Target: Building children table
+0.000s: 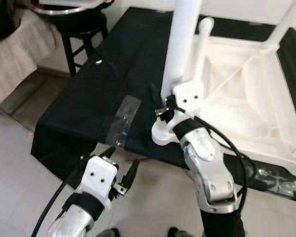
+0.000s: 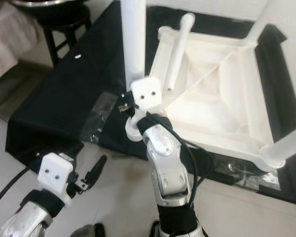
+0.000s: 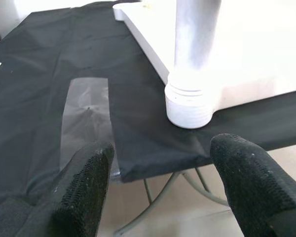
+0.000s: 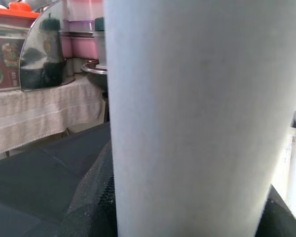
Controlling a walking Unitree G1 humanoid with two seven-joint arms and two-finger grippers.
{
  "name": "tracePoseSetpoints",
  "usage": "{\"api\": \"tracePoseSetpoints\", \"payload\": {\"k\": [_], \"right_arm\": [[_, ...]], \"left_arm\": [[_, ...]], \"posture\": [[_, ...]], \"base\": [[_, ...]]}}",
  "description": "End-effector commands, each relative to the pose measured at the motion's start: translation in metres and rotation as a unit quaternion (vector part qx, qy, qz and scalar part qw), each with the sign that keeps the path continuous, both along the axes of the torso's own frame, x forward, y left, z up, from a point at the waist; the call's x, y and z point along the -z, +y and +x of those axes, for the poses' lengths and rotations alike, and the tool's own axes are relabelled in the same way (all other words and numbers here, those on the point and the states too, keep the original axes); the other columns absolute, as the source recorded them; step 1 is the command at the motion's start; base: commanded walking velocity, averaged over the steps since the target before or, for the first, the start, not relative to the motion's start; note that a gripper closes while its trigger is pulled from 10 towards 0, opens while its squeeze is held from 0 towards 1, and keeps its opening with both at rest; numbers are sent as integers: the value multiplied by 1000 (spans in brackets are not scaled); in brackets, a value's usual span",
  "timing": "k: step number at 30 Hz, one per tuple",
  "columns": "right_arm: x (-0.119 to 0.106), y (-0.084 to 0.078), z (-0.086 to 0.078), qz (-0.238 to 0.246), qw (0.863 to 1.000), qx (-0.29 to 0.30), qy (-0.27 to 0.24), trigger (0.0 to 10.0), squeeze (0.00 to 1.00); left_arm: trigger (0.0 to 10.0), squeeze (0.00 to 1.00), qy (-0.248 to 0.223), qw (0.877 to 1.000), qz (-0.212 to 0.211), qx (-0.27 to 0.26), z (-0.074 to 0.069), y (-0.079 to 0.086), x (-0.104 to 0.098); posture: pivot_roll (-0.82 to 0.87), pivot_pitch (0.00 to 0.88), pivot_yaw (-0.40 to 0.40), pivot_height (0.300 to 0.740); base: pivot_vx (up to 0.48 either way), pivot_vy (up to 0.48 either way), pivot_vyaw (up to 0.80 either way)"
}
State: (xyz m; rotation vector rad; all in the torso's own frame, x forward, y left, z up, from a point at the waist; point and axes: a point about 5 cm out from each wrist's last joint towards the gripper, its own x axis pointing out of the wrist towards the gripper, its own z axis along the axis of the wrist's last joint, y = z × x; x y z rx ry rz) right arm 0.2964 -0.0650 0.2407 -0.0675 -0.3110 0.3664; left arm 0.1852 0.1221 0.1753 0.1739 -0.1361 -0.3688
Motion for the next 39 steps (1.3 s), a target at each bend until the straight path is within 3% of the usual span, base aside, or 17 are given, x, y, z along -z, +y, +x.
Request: {"api": "tracePoseSetpoints", "payload": {"k": [1, 2, 4, 5, 11, 13, 14, 16, 19, 21, 22, 27, 31, 32, 33, 34, 39], "right_arm": [[33, 8, 16, 19, 993, 28, 113, 3412, 0], [30, 6, 13, 19, 992, 46, 117, 10000, 0], [27, 4, 10, 18, 991, 59, 120, 10000, 0], [19, 2, 12, 25, 992, 36, 114, 10000, 1000], [-15, -6, 32, 24, 990, -126, 60, 10000, 1000], [-36, -19, 46, 1, 979, -205, 23, 10000, 1000], [-44, -22, 47, -32, 965, -260, 1, 10000, 82], [-50, -23, 48, -58, 953, -296, -13, 10000, 0], [-53, -24, 45, -86, 932, -352, -20, 10000, 0], [-52, -26, 47, -135, 880, -455, 8, 10000, 0], [-52, -26, 47, -135, 880, -455, 8, 10000, 0], [-71, -21, 61, -123, 826, -550, 22, 10000, 0], [-74, -23, 66, -125, 808, -575, 27, 10000, 0], [-76, -23, 67, -122, 800, -587, 31, 8039, 0], [-77, -23, 67, -121, 790, -600, 36, 3412, 0], [-78, -24, 68, -121, 783, -608, 41, 0, 0], [-79, -26, 70, -123, 782, -609, 49, 0, 0]], "left_arm": [[10000, 0, 10, 1000, 1, -2, -1, 2, 6], [10000, 0, 10, 1000, 2, -6, -2, 3, 6], [10000, 0, 10, 1000, 3, -8, -3, 4, 5], [10000, 0, 10, 1000, 3, -11, -4, 5, 5], [10000, 0, 9, 1000, 2, -14, -6, 4, 4], [10000, 0, 8, 1000, 0, -12, -7, 2, 3], [10000, 0, 9, 1000, -2, -11, -8, 1, 3], [10000, 0, 9, 1000, -3, -10, -9, 1, 2], [10000, 0, 9, 1000, -3, -9, -10, 0, 2], [10000, 0, 11, 1000, -5, -8, -14, -2, 1], [10000, 0, 11, 1000, -5, -8, -14, -2, 1], [10000, 0, 14, 1000, -6, -13, -23, -4, -1], [10000, 0, 15, 1000, -6, -14, -26, -5, -2], [10000, 0, 16, 1000, -6, -15, -27, -5, -2], [10000, 0, 18, 1000, -7, -15, -29, -5, -2], [10000, 0, 19, 1000, -7, -15, -30, -6, -2], [10000, 0, 22, 1000, -7, -14, -32, -6, -3]], "posture": [[25, 277, -30, 740], [43, 283, -40, 740], [43, 283, -40, 740], [55, 287, -46, 740], [62, 302, -54, 740], [67, 310, -55, 740], [70, 311, -55, 740], [70, 313, -55, 740], [73, 320, -56, 740], [100, 336, -68, 740], [100, 336, -68, 740], [132, 361, -78, 740], [146, 370, -82, 740], [151, 374, -83, 740], [153, 377, -84, 740], [152, 381, -83, 740], [151, 387, -77, 740]], "base": [[0, 0, 0], [0, 0, 0], [0, 0, 0], [0, 0, 0], [0, 0, 0], [0, 0, 0], [0, 0, 0], [0, 0, 0], [0, 0, 0], [0, 0, 0], [0, 0, 0], [0, 0, 0], [0, 0, 0], [0, 0, 0], [0, 0, 0], [0, 0, 0], [0, 0, 0]]}}
